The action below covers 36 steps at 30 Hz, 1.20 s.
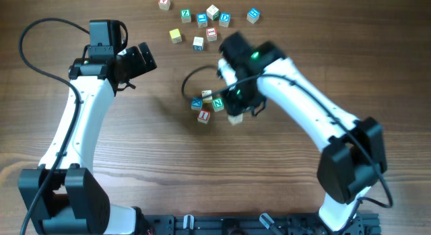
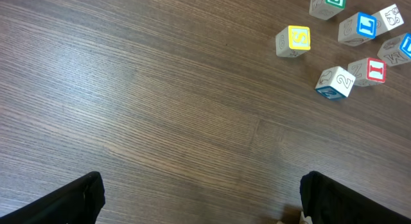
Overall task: Form a circle
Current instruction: 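Carry the yellow C block down toward the block ring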
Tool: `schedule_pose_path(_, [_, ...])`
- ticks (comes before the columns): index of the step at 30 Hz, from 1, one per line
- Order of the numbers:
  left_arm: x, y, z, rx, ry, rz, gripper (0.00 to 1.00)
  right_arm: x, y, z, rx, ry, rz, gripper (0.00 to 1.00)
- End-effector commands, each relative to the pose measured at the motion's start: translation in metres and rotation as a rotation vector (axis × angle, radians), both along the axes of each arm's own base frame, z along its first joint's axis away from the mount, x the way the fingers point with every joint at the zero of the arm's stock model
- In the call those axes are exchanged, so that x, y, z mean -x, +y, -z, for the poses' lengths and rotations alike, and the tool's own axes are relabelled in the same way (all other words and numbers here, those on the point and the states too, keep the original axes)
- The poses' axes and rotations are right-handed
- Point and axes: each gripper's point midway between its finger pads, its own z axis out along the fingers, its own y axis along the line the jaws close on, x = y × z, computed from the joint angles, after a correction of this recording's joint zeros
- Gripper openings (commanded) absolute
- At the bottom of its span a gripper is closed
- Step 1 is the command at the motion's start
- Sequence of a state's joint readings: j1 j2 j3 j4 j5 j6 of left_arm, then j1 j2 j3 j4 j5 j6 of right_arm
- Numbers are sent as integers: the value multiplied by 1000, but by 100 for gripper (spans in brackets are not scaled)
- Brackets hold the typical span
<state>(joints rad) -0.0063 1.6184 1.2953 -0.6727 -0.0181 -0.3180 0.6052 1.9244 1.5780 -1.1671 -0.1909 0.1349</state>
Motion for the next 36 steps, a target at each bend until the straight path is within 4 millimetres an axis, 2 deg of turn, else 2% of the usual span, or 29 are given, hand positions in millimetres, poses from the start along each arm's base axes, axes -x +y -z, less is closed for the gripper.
schedule_pose_path(1, [-1,3,1,-4,0,-16,100,19,8,30,12,50,38,21])
schedule_pose_path(3, [-1,3,1,-3,-1,-16,100,19,13,47,15,5,30,21])
schedule_pose_path(6, [-1,3,1,-3,0,-16,100,15,15,62,24,-45,60,20])
schedule_pose_path(10, [-1,3,1,-3,0,-16,100,3,11,75,65,-138,100,21])
schedule_pose_path(13, [-1,3,1,-3,-1,-16,100,-3,15,81,44,-177,106,21])
schedule_pose_path(22, [-1,3,1,-4,-1,-16,100,-9,21,80,16,-207,109,22])
schedule_pose_path(29, [-1,3,1,-3,0,-16,100,-3,16,81,37,-180,124,26])
schedule_pose_path(32, [-1,3,1,-3,-1,-16,100,-1,14,78,41,-176,124,26])
schedule_pose_path(36, [-1,3,1,-3,0,-16,100,-1,14,63,24,-193,125,33])
